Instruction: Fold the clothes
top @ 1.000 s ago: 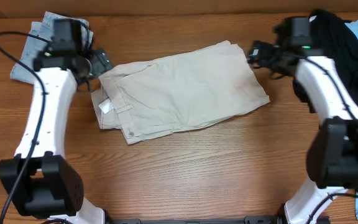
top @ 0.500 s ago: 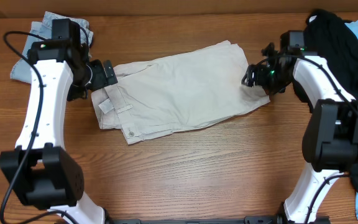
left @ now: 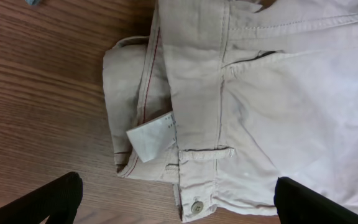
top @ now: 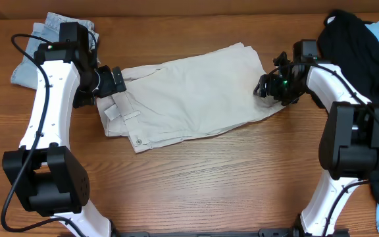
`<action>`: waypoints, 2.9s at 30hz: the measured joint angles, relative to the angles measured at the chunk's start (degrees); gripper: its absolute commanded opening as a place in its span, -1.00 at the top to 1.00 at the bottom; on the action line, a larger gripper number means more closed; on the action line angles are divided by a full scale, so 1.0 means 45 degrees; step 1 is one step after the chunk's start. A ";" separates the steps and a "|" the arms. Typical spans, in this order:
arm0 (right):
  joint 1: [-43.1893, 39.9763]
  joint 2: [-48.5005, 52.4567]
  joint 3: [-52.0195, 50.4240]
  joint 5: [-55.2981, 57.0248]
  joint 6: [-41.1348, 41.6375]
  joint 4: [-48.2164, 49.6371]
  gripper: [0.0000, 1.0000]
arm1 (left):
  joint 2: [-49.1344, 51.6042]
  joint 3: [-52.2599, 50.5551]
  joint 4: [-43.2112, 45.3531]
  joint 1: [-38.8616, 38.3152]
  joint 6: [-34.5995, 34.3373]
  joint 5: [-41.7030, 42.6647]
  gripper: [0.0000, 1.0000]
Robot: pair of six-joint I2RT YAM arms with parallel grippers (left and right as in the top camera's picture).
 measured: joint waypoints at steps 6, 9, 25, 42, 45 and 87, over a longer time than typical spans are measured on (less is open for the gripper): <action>-0.0034 -0.0267 -0.0729 0.0121 0.0593 0.1049 -0.02 | 0.0000 0.0000 0.0000 0.0000 0.0034 0.0005 -1.00; -0.0117 -0.0277 -0.0860 0.0335 0.1039 0.1185 0.44 | 0.0000 0.0000 0.0000 0.0000 0.0034 0.0019 -1.00; -0.0073 -0.0384 -0.0641 0.3512 0.5493 -0.1627 0.92 | 0.0000 0.0000 0.0005 0.0000 0.0034 0.0097 -1.00; -0.1078 -0.3211 -0.1525 0.3934 0.6708 -0.4527 -0.12 | 0.0000 -0.0845 0.1481 -0.0505 0.0039 0.0146 -1.00; -0.1083 -0.4940 -0.1302 0.3133 0.5455 -0.4303 -0.29 | 0.0000 -0.1200 0.2506 -0.0500 0.0083 0.0151 -1.00; -0.1064 -0.6416 -0.1030 0.2108 0.3861 -0.3196 -0.30 | 0.2293 0.0437 0.1753 -0.2225 0.1268 0.1792 0.92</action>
